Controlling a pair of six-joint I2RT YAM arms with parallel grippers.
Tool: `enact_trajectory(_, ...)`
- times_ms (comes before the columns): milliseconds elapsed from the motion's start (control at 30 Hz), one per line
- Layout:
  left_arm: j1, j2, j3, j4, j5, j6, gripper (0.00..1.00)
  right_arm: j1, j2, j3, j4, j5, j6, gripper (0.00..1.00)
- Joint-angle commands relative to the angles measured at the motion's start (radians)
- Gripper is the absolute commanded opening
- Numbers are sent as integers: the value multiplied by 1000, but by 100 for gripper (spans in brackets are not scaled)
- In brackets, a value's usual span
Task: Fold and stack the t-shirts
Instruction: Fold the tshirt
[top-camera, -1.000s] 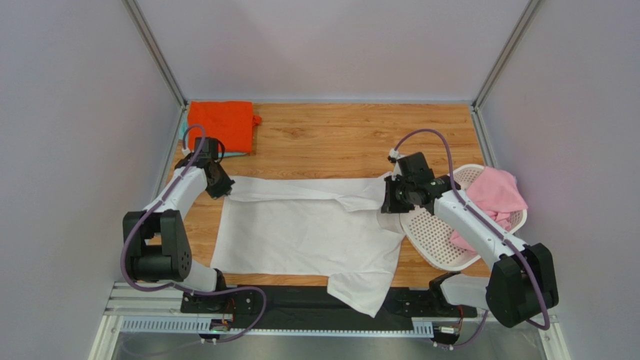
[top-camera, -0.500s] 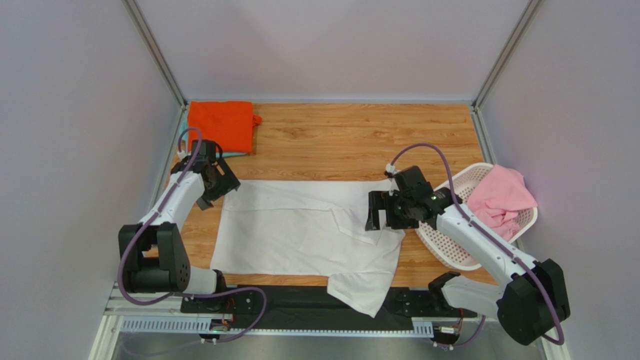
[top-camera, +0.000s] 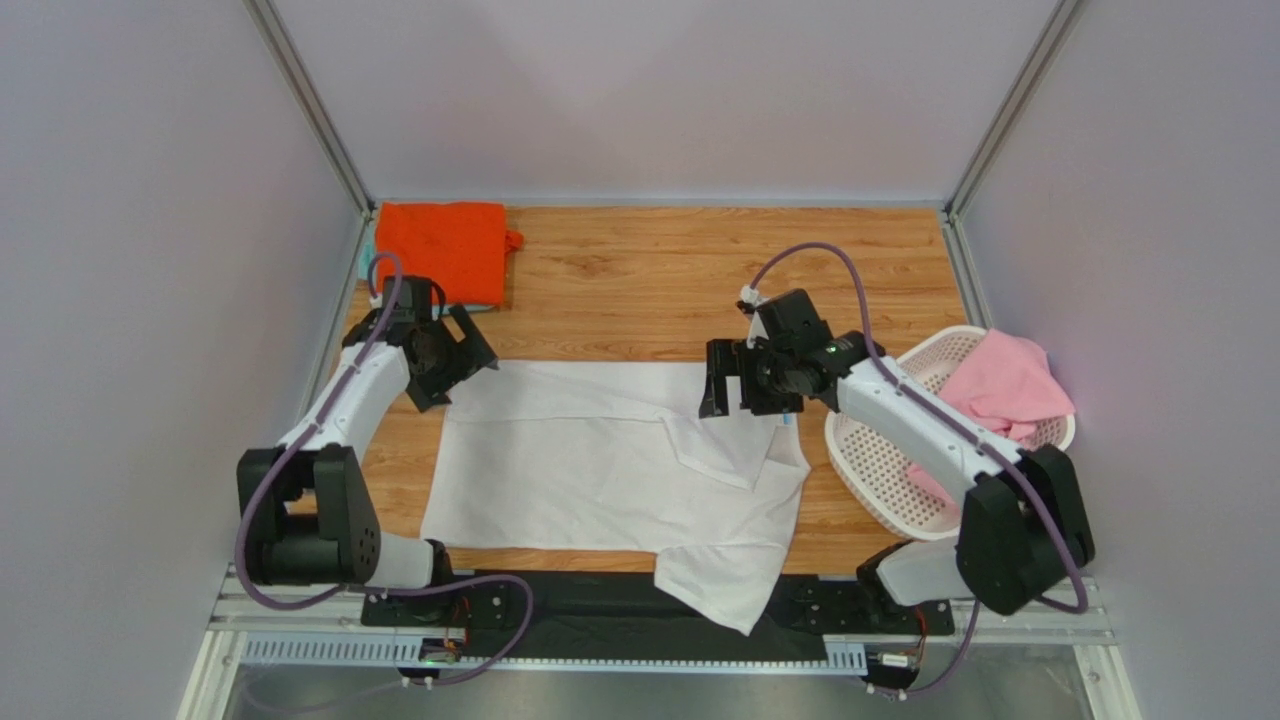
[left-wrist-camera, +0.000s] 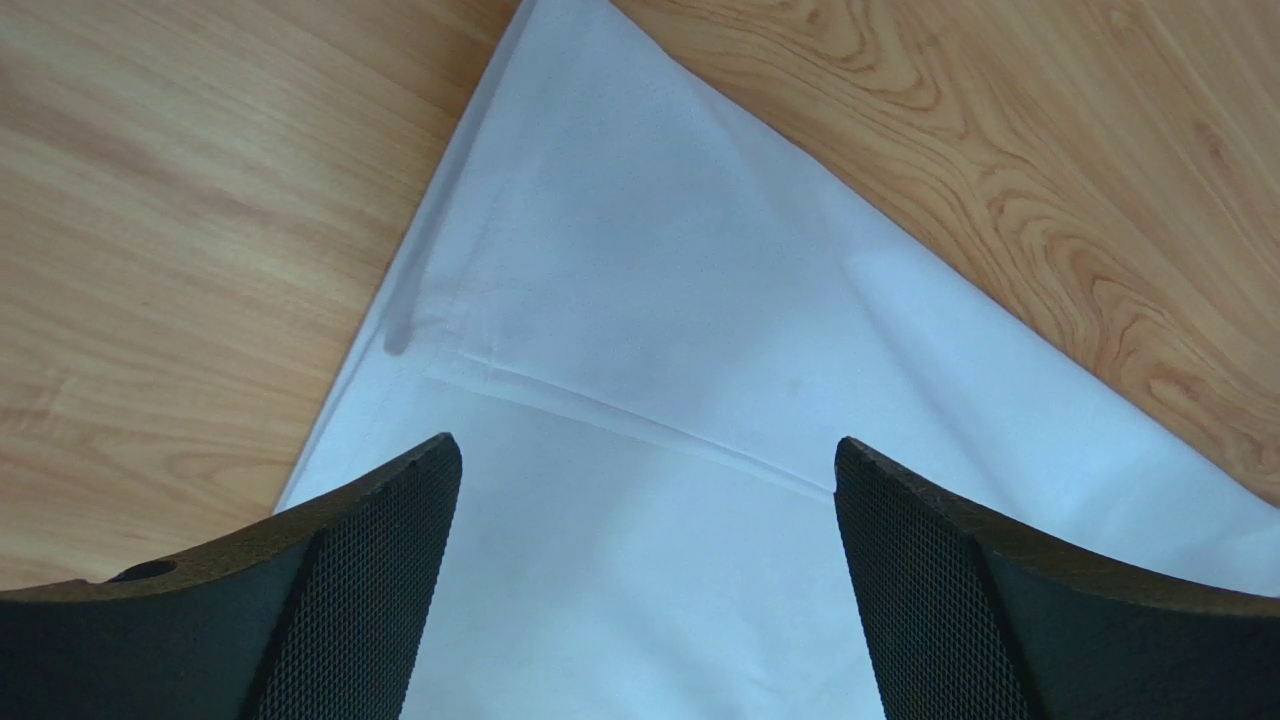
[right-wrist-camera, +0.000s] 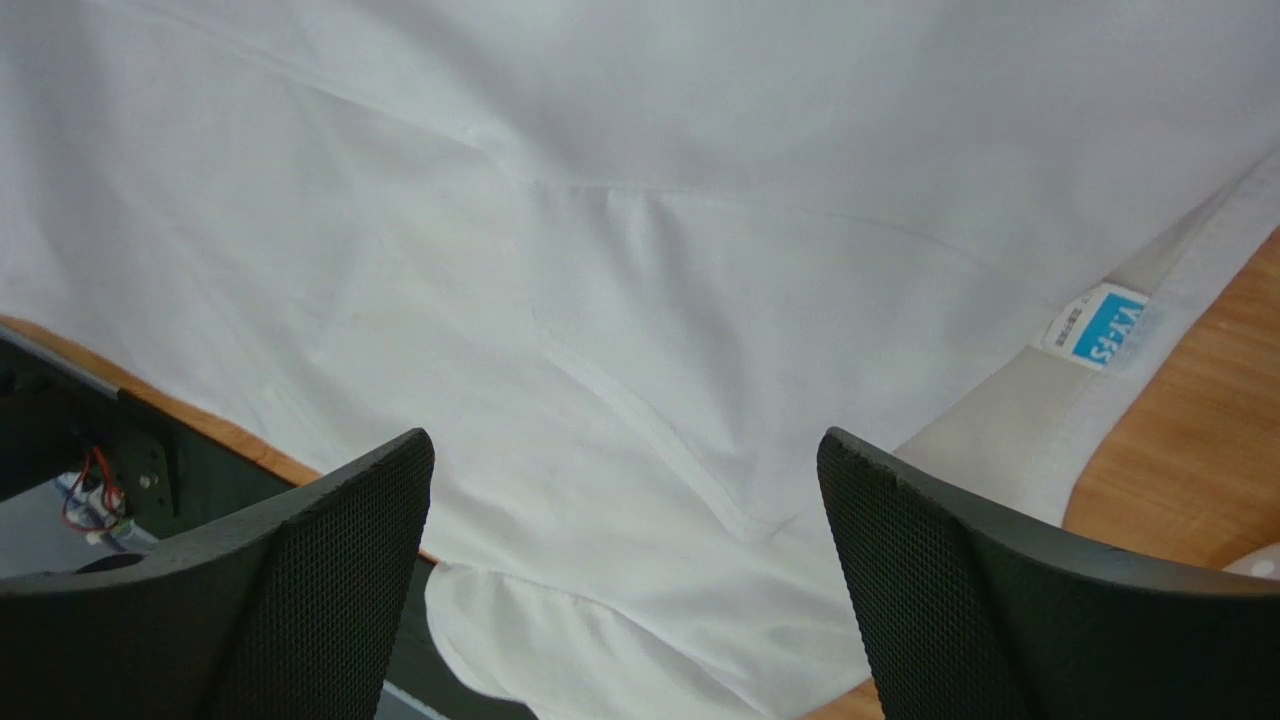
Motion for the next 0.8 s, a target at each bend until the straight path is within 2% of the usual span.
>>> enact_trajectory(0, -13, 104, 38, 69, 92, 20, 100, 4, 116, 71, 92, 62, 23, 100)
enact_trajectory(267, -13, 342, 105, 87, 82, 32, 100, 0, 395, 157, 104, 184, 32, 100)
enact_trajectory(500, -11, 479, 213, 61, 46, 27, 100, -49, 525, 215, 115, 181, 23, 100)
enact_trajectory(767, -11, 588, 361, 15, 45, 18, 100, -94, 605, 295, 120, 165, 6, 100)
